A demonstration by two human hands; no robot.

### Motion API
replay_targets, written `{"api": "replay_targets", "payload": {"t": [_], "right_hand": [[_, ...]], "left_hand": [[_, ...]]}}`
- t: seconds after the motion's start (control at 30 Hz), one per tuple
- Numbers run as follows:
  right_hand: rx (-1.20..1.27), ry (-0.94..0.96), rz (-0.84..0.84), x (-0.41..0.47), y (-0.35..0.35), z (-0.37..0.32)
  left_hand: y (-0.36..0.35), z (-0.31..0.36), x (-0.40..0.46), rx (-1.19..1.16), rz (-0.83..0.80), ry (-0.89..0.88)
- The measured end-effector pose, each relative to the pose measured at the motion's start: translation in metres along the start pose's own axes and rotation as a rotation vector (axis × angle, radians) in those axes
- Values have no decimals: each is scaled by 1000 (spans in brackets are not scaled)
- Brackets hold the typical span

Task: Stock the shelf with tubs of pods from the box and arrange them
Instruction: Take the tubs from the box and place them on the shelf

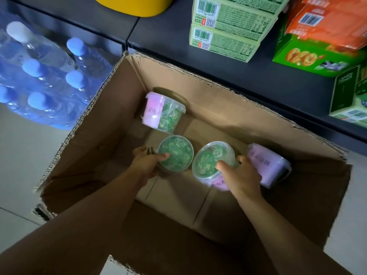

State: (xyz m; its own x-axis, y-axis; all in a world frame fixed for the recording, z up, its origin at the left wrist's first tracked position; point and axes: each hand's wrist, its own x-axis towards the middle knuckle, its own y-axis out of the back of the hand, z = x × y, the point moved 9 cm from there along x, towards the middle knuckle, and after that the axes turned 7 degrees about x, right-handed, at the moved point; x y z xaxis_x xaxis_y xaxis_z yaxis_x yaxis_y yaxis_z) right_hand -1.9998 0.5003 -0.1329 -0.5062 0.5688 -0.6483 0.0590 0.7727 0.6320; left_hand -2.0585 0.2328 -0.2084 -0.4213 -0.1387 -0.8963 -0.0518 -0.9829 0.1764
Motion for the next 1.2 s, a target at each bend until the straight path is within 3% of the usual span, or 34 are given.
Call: {"api": "replay_targets", "payload": {"t": [0.17,0.3,0.43,0.57,0.63,0.8,0.87,0.97,1.03,1.2], "right_hand": [[49,-13,20,-14,10,19],[99,-46,29,-21,13,37],[193,-128,37,-29,19,51],[315,-175,34,-34,22,56],[383,-199,37,-37,20,56],[537,-287,7,-36,8,69],[566,-304,-9,-35,6,76],[572,-309,-18,-35,5,86],[596,-321,-19,-37,5,91],[594,-355,-52,-42,2,99]], "left_hand": [[-23,-15,-11,93,-151,93],[-29,-17,-21,100,-103,63],[-15,3,-39,367,79,-162],[-3,43,-80,698,318,-603],[-8,47,-92,874,341,-783],[-33,13,-94,1346,221,-866],[-38,1,-99,1305,137,-883],[-28,-3,-102,929,83,-738],[-19,0,-102,796,123,-648],[4,-4,-88,713,307,-412]]}}
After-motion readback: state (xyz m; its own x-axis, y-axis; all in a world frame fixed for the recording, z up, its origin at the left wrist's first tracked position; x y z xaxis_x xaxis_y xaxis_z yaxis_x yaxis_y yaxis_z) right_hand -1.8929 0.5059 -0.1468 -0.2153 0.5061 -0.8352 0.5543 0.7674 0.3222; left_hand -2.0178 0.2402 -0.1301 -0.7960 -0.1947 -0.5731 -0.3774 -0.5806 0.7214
